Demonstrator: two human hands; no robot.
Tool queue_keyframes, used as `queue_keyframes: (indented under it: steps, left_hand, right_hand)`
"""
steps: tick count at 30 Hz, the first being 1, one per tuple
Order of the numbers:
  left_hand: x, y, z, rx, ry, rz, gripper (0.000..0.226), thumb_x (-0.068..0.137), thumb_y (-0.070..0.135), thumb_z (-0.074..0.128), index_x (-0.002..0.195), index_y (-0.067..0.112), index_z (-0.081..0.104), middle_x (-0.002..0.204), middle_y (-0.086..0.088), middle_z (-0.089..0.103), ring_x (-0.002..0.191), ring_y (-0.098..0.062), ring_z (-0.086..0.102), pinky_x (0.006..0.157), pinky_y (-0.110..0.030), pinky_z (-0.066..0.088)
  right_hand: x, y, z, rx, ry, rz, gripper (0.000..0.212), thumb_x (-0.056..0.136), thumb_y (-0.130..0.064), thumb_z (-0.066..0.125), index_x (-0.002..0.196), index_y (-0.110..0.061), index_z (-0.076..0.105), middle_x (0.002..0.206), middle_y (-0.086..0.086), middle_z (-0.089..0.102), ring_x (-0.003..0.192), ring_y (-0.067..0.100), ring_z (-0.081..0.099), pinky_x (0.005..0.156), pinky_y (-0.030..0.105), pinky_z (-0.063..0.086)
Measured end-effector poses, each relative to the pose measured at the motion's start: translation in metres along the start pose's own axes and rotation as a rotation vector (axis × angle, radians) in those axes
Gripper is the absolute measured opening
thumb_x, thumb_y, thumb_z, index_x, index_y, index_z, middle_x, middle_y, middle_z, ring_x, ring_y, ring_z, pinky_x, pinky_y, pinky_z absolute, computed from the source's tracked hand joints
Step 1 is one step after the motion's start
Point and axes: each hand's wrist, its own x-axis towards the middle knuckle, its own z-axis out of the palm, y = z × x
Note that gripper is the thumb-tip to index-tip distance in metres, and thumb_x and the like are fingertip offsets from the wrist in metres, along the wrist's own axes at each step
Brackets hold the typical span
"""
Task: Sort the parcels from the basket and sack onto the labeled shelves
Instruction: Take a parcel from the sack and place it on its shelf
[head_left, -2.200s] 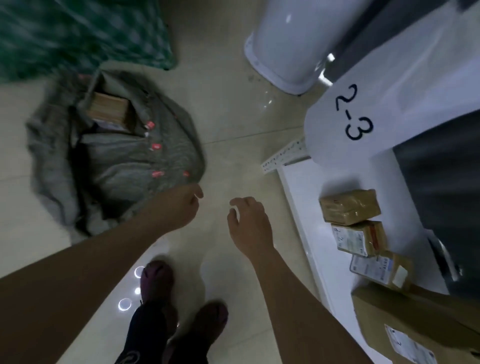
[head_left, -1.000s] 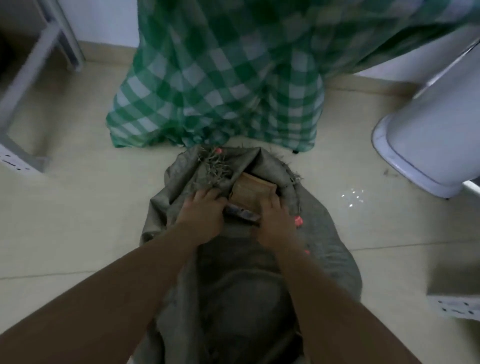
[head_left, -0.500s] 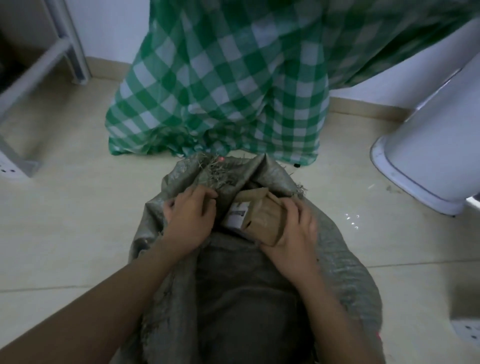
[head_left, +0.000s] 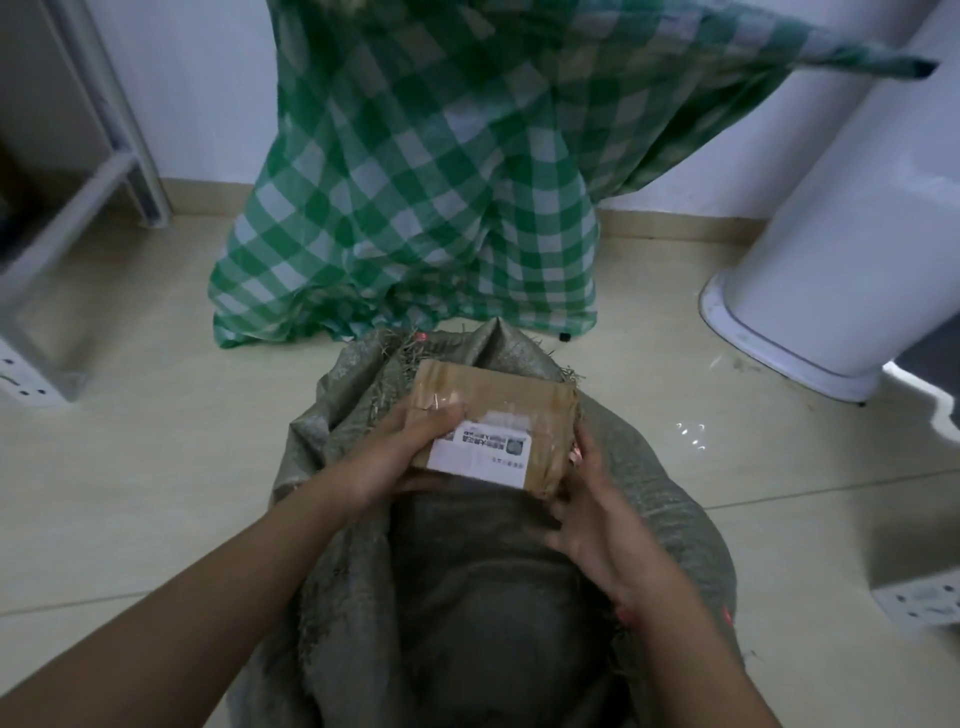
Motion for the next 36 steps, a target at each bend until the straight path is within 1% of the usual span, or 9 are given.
queue_keyframes:
  steps: [3, 6, 12, 15, 19, 22, 27, 31, 36]
  left_hand:
    - [-0.011, 0.003, 0.000, 0.214, 0.046, 0.176, 0.065, 0.080, 0.033, 0.070, 0.136, 0.038, 0.038, 0.119, 0.015, 0.057, 0.080, 0.014, 0.062, 0.063, -0.002, 0.045]
    - [-0.016, 0.002, -0.007, 0.016, -0.084, 0.030, 0.095, 0.059, 0.065, 0.075, 0.142, 0.032, 0.041, 0.136, 0.003, 0.055, 0.106, -0.009, 0.064, 0.088, -0.023, 0.053]
    - [-0.018, -0.003, -0.022, -0.270, -0.138, -0.201, 0.058, 0.078, 0.047, 0.063, 0.126, 0.016, 0.056, 0.112, -0.014, 0.070, 0.101, -0.028, 0.068, 0.089, -0.044, 0.052]
    - [-0.016, -0.008, -0.022, -0.289, -0.072, -0.080, 0.086, 0.059, 0.032, 0.081, 0.136, 0.018, 0.045, 0.122, -0.014, 0.065, 0.103, -0.026, 0.067, 0.076, -0.037, 0.057]
    - [-0.014, -0.011, -0.028, -0.280, -0.182, -0.033, 0.106, 0.046, 0.053, 0.090, 0.138, 0.026, 0.044, 0.136, -0.009, 0.056, 0.120, -0.025, 0.058, 0.099, -0.046, 0.047]
    - [-0.019, -0.006, -0.030, -0.259, -0.326, -0.178, 0.107, 0.042, 0.087, 0.061, 0.133, 0.033, 0.050, 0.132, -0.005, 0.060, 0.121, -0.027, 0.056, 0.093, -0.054, 0.046]
    - [-0.020, -0.001, -0.029, -0.395, -0.345, -0.248, 0.093, 0.061, 0.090, 0.031, 0.131, 0.032, 0.055, 0.132, -0.011, 0.060, 0.122, -0.036, 0.055, 0.089, -0.060, 0.048]
    - [-0.019, 0.002, -0.023, -0.316, -0.193, -0.151, 0.063, 0.068, 0.056, 0.065, 0.122, 0.025, 0.056, 0.118, -0.011, 0.064, 0.109, -0.027, 0.062, 0.079, -0.042, 0.056]
    - [-0.019, -0.007, -0.027, -0.184, -0.189, -0.045, 0.118, 0.037, 0.052, 0.091, 0.140, 0.036, 0.035, 0.124, -0.013, 0.059, 0.111, -0.029, 0.062, 0.086, -0.042, 0.055]
  right_hand:
    - [0.004, 0.000, 0.015, 0.011, -0.008, 0.164, 0.105, 0.032, -0.074, 0.085, 0.122, -0.021, 0.065, 0.125, 0.012, 0.066, 0.113, 0.029, 0.064, 0.095, 0.052, 0.051]
    - [0.007, 0.008, 0.025, -0.067, 0.140, 0.038, 0.101, 0.036, -0.050, 0.096, 0.126, -0.034, 0.054, 0.126, 0.012, 0.065, 0.109, 0.028, 0.066, 0.096, 0.050, 0.052]
    - [0.003, 0.005, 0.026, -0.158, 0.060, -0.031, 0.118, 0.043, -0.049, 0.094, 0.138, -0.063, 0.025, 0.141, -0.008, 0.048, 0.124, 0.019, 0.057, 0.100, 0.050, 0.050]
    - [0.005, -0.006, 0.026, -0.056, 0.042, 0.147, 0.122, 0.049, -0.060, 0.087, 0.152, -0.036, 0.025, 0.141, 0.002, 0.054, 0.119, 0.024, 0.061, 0.085, 0.047, 0.057]
    - [0.004, -0.001, 0.021, -0.149, 0.093, 0.032, 0.106, 0.051, -0.026, 0.094, 0.144, -0.021, 0.042, 0.130, 0.008, 0.063, 0.116, 0.025, 0.063, 0.095, 0.045, 0.054]
    - [-0.001, -0.006, 0.018, -0.208, 0.104, -0.128, 0.110, 0.040, -0.023, 0.094, 0.135, -0.041, 0.042, 0.138, 0.002, 0.054, 0.126, 0.017, 0.055, 0.106, 0.046, 0.045]
    - [-0.004, -0.014, 0.015, -0.384, 0.083, -0.213, 0.120, 0.048, -0.020, 0.091, 0.147, -0.041, 0.027, 0.143, -0.009, 0.046, 0.130, 0.006, 0.047, 0.108, 0.038, 0.044]
    - [-0.005, -0.014, 0.013, -0.376, -0.046, -0.140, 0.130, 0.052, -0.023, 0.095, 0.151, -0.044, 0.014, 0.144, -0.010, 0.045, 0.132, 0.009, 0.047, 0.107, 0.034, 0.044]
    - [0.000, -0.014, 0.019, -0.173, 0.006, 0.069, 0.119, 0.059, -0.047, 0.088, 0.153, -0.037, 0.016, 0.140, 0.003, 0.054, 0.117, 0.022, 0.062, 0.092, 0.051, 0.054]
